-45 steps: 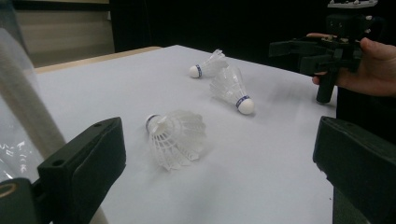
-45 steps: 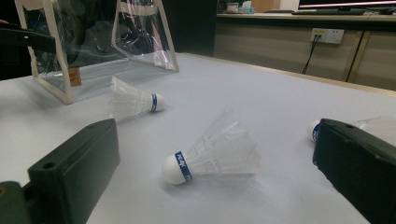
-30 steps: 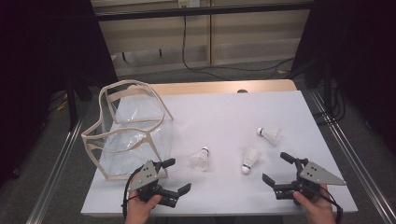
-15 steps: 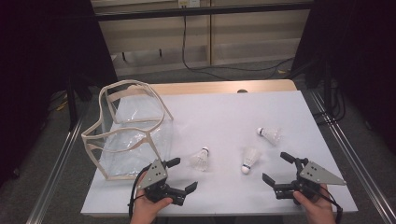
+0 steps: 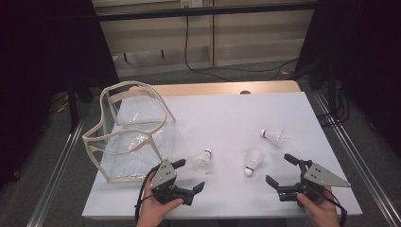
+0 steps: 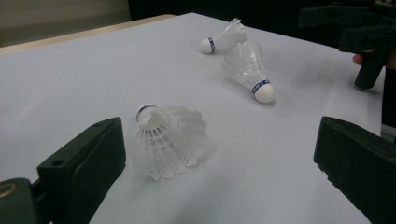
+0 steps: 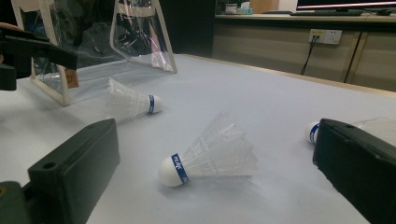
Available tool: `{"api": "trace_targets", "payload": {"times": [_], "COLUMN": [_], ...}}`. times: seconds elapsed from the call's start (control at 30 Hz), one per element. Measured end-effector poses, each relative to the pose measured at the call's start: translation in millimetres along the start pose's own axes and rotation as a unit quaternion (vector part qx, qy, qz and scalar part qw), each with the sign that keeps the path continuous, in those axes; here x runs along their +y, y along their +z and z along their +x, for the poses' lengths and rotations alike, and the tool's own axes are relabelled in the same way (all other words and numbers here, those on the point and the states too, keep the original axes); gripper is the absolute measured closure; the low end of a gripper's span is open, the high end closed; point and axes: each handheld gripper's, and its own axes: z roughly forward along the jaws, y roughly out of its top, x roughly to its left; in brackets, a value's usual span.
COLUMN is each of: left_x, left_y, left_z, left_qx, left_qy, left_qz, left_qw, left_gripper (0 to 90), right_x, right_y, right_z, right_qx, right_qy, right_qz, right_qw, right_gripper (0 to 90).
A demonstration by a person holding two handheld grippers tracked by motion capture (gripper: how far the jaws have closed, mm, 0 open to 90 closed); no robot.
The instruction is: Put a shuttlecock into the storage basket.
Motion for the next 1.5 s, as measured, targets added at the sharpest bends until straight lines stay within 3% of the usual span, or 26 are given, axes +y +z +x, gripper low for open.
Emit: {"api": "trace_targets", "payload": {"times": [0.1, 0.17, 0.57, 0.97, 1.5], "left_x": [0.4, 1.7, 3.0, 6.8, 10.0], "left_y": [2.0, 4.9, 20.0, 34.1, 40.3], "left_z": [-0.3, -0.5, -1.5, -1.6, 1.7], "left_qx": [-0.001, 0.000, 0.014, 0.022, 0.038], "left_qy": [-0.002, -0.018, -0.020, -0.035, -0.048], "left_qz": [0.006, 0.006, 0.039, 0.044, 0.052], "left_qw": [1.0000, 0.9998, 0.9989, 0.9982, 0.9967], "left_gripper": [2.3, 2.3, 3.5, 4.3, 4.4], "right_x": [0.0, -0.1, 0.4, 0.4, 0.7], "right_y": [0.2, 0.4, 1.7, 2.5, 3.8], "right_z": [-0.3, -0.8, -2.0, -4.0, -4.1], "right_qx": [0.000, -0.001, -0.003, -0.006, -0.006], "right_qy": [-0.001, -0.002, 0.000, -0.001, -0.002], "right_qz": [0.000, 0.000, 0.000, 0.000, 0.001], "right_qw": [1.0000, 1.0000, 1.0000, 1.0000, 1.0000], "right_gripper": [0.4, 0.4, 0.4, 0.4, 0.4]}}
